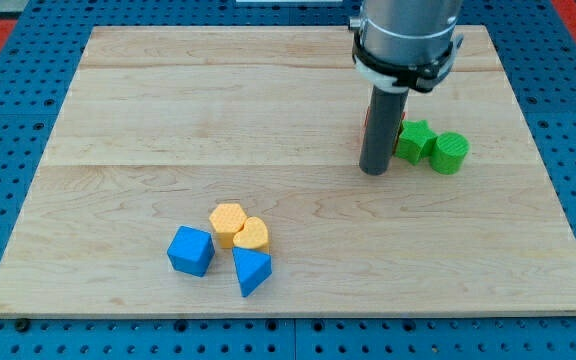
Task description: Move the red blocks vertically above to the green blocks
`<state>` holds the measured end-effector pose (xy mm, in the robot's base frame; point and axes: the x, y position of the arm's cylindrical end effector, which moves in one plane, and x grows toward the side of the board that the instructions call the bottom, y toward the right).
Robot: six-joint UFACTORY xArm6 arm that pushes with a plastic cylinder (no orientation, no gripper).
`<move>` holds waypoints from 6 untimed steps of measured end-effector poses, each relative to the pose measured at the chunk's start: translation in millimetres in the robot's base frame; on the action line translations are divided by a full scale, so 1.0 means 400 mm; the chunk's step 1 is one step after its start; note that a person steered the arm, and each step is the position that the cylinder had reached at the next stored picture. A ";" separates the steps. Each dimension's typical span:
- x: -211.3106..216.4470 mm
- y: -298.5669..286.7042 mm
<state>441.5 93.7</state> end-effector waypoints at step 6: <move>-0.306 0.317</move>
<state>319.3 220.3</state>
